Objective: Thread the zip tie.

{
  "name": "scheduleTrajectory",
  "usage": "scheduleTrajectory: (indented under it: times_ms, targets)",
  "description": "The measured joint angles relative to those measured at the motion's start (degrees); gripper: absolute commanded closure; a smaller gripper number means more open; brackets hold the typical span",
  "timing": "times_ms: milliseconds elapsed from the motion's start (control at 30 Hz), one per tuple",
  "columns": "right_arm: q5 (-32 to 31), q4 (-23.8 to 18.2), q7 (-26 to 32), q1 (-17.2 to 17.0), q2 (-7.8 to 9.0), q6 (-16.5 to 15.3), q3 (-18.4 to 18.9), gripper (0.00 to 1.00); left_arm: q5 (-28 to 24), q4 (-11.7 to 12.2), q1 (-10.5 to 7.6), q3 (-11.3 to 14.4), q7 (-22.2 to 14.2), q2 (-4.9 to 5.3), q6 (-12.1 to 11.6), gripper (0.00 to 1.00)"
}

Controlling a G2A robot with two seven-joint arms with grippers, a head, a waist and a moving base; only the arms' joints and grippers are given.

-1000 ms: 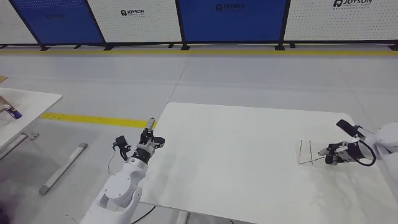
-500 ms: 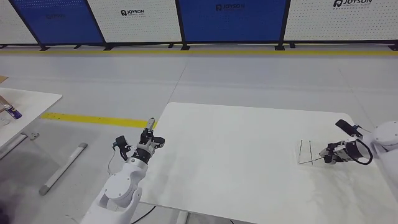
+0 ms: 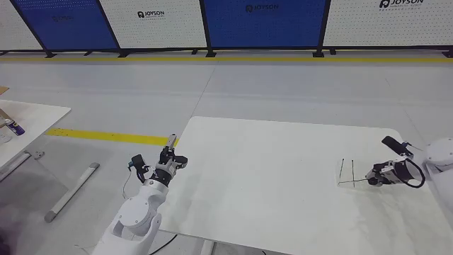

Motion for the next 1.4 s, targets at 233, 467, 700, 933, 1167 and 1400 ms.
scheduleTrajectory:
  times_ms: [233, 467, 700, 933, 1167, 1400]
  targets:
    - [0.73, 0.58, 0.55, 0.36, 0.64, -2.27, 1.13, 1.00, 0.00, 0.00, 0.00, 0.00, 0.00, 0.00, 0.00, 0.00]
    - [1.41, 0.20, 1.11, 0.14, 1.67, -4.29, 2.48, 1.00, 0.00, 0.00, 0.00, 0.00, 0.00, 0.00, 0.00, 0.00]
    - [4.89, 0.18, 3.82, -0.39, 3.67, -9.54, 5.60, 1.00, 0.00, 0.00, 0.00, 0.00, 0.00, 0.00, 0.00, 0.00]
    - [9.08, -0.09, 5.59, -1.73, 5.57, -14.07, 8.57, 1.00, 0.00, 0.00, 0.00, 0.00, 0.00, 0.00, 0.00, 0.00]
    - [8.97, -0.09, 5.56, -1.69, 5.54, -13.97, 8.51, 1.00, 0.00, 0.00, 0.00, 0.00, 0.00, 0.00, 0.00, 0.00]
    - [9.16, -0.46, 5.22, -1.98, 5.55, -14.14, 8.61, 1.00, 0.00, 0.00, 0.00, 0.00, 0.00, 0.00, 0.00, 0.00]
